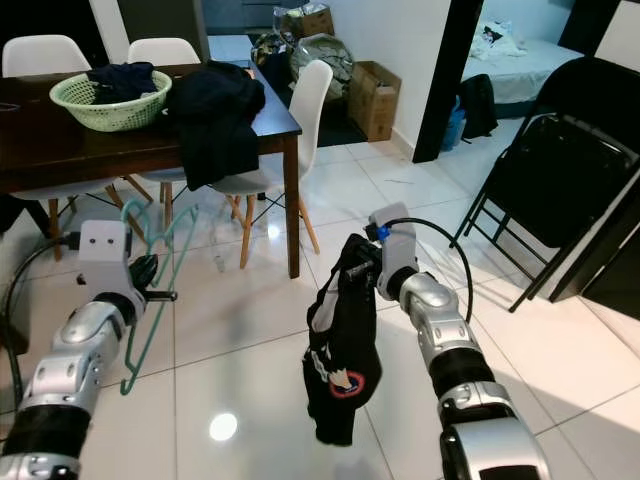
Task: Hang hanger
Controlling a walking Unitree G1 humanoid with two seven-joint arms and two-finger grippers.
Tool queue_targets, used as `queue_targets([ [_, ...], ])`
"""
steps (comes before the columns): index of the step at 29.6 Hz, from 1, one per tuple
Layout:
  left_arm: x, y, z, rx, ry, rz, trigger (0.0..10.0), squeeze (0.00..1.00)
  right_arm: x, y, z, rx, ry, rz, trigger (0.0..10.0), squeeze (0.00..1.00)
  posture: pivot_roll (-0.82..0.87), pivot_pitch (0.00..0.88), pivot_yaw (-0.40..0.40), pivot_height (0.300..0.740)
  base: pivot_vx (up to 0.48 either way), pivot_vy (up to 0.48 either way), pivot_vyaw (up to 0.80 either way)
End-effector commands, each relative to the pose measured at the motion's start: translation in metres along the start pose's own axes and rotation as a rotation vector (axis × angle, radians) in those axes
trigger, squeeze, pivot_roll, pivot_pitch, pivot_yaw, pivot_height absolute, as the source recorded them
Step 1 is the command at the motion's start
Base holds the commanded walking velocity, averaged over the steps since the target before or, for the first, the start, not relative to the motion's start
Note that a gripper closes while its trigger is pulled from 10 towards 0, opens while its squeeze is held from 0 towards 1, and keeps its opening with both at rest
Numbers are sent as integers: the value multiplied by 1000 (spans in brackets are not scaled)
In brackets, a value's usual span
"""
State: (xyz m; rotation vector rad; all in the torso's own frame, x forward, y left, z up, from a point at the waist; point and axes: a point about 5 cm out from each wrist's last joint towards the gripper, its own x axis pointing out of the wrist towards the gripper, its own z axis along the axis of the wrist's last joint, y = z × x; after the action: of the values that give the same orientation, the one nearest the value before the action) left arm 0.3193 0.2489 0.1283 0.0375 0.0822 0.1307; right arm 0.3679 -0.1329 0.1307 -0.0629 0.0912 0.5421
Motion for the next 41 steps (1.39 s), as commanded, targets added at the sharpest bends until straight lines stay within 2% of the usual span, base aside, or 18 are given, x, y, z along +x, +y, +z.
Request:
queue_targets([
  [1,0,-2,1,-5,-7,-21,10000,0,-3,-6,4,-3,-19,-15,10000,0,66,36,-67,740,480,0,0],
  [11,0,-4,5,-4,-37,-36,10000,0,-2,-5,7,13,-42,0,10000,0,66,43,-67,740,480,0,0],
  [13,-5,-13,20,-65,-128,-142,10000,0,-5,-11,21,138,-170,-18,10000,0,66,45,-67,740,480,0,0],
  [14,-5,-13,20,-65,-128,-142,10000,0,-5,-11,21,138,-170,-18,10000,0,66,45,-67,740,480,0,0],
  [16,-14,-24,35,-97,-199,-279,10000,0,-7,-18,35,257,-274,-50,10000,0,67,44,-67,740,480,0,0],
  [17,-14,-24,35,-97,-199,-279,10000,0,-7,-18,35,257,-274,-50,10000,0,67,44,-67,740,480,0,0],
  [19,-29,-32,61,-115,-297,-397,10000,0,-6,-19,61,391,-401,-32,10000,0,77,43,-69,740,480,0,0],
  [20,-29,-32,61,-115,-297,-397,10000,0,-6,-19,61,391,-401,-32,10000,0,77,43,-69,740,480,0,0],
  [21,-37,-34,74,-108,-343,-425,10000,0,-6,-16,75,415,-455,0,10000,0,81,43,-67,740,480,0,0],
  [22,-44,-33,89,-96,-392,-412,10000,0,-5,-9,91,393,-500,39,10000,0,81,43,-67,740,480,0,0],
  [23,-44,-33,89,-96,-392,-412,10000,0,-5,-9,91,393,-500,39,10000,0,81,43,-67,740,480,0,0],
  [24,-52,-31,100,-81,-434,-377,10000,0,-6,1,102,347,-526,77,10000,0,87,42,-69,740,480,0,0],
  [27,-56,-30,106,-74,-457,-350,10000,0,-7,7,108,315,-538,98,10000,0,89,42,-71,740,480,0,0],
  [30,-80,-34,103,-58,-456,-282,10000,0,-12,36,107,221,-512,158,10000,0,92,48,-74,740,480,0,0],
  [32,-86,-33,102,-56,-452,-253,10000,0,-13,41,106,212,-508,169,10000,0,99,54,-80,740,480,0,0],
  [39,-88,-30,101,-40,-449,-212,10000,0,-13,44,107,197,-508,180,10000,0,103,54,-83,740,480,0,0],
  [40,-88,-23,104,-11,-449,-159,10000,0,-12,44,110,190,-505,191,10000,0,108,50,-87,740,480,0,794],
  [41,-88,-23,104,-11,-449,-159,10000,0,-12,44,110,190,-505,191,10000,0,108,50,-87,740,480,0,794],
])
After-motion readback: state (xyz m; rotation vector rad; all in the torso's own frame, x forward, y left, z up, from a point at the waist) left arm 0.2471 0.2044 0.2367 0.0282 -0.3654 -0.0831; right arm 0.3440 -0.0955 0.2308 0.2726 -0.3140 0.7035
